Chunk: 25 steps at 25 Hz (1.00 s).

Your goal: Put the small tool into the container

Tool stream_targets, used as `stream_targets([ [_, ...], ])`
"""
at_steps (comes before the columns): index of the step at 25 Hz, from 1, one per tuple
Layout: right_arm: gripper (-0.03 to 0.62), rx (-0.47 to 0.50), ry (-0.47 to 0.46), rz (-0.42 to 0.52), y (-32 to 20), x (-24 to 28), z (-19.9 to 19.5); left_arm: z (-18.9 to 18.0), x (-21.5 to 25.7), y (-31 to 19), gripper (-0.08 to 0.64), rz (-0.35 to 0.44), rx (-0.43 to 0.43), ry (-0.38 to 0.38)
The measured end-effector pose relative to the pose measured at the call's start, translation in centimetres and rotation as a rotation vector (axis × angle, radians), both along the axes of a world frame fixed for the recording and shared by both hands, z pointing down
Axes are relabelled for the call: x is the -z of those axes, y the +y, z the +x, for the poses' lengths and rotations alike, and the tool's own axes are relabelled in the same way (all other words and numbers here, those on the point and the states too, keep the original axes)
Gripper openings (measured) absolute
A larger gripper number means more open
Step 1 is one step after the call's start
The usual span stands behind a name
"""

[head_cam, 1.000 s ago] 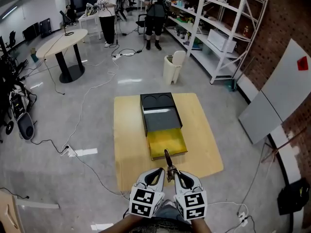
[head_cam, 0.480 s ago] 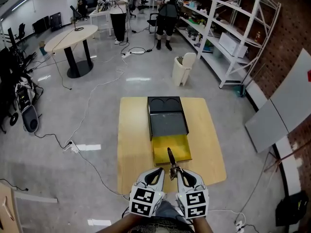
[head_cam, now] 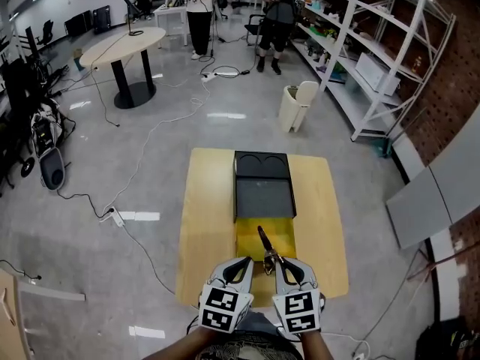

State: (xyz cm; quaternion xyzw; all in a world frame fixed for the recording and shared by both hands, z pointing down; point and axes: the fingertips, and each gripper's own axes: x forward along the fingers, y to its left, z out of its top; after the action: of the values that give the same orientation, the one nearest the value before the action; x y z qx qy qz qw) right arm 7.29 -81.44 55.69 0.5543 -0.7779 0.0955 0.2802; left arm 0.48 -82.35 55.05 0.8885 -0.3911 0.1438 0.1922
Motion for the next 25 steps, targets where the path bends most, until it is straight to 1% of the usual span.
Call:
stream_targets([
  [1, 0.009, 0.012, 0.009, -0.002, -1.3, -0.9, -0.4, -0.4, -0.7, -1.4, 0.003, 0.003, 0.009, 0.000],
  [2, 0.009, 0.025, 0.020, -0.003, -3.0, -1.6, -2.2, -2.3, -1.4, -3.1, 0.003, 0.004, 0.017, 0.000],
  [4, 0.009, 0.053, 0.053, -0.003, -7.1, -2.4, -8.5, -8.7, -2.2, -7.1, 0.003, 0.000, 0.033, 0.001],
  [5, 0.009, 0.065, 0.072, -0.004, -9.1, -2.7, -10.8, -11.0, -2.5, -9.0, 0.003, -0.003, 0.041, 0.001],
  [6, 0.009, 0.076, 0.090, -0.009, -10.8, -2.9, -11.8, -12.1, -2.7, -10.7, 0.003, -0.006, 0.048, 0.001],
  [7, 0.009, 0.087, 0.104, -0.015, -12.2, -3.3, -11.7, -12.1, -3.0, -12.1, 0.003, -0.010, 0.055, 0.001],
  [10, 0.009, 0.124, 0.142, -0.031, -15.7, -4.4, -10.1, -10.3, -3.6, -15.5, 0.003, -0.016, 0.070, 0.000],
  [15, 0.009, 0.199, 0.260, -0.039, -22.1, -7.5, -11.1, -11.6, -5.3, -21.6, 0.003, -0.026, 0.098, -0.008],
  [20, 0.009, 0.243, 0.317, -0.059, -28.2, -8.9, -7.5, -8.2, -6.1, -27.4, 0.003, -0.049, 0.122, -0.020],
  [25, 0.009, 0.265, 0.368, -0.091, -33.5, -11.6, -4.3, -5.0, -7.2, -32.5, 0.003, -0.065, 0.135, -0.028],
])
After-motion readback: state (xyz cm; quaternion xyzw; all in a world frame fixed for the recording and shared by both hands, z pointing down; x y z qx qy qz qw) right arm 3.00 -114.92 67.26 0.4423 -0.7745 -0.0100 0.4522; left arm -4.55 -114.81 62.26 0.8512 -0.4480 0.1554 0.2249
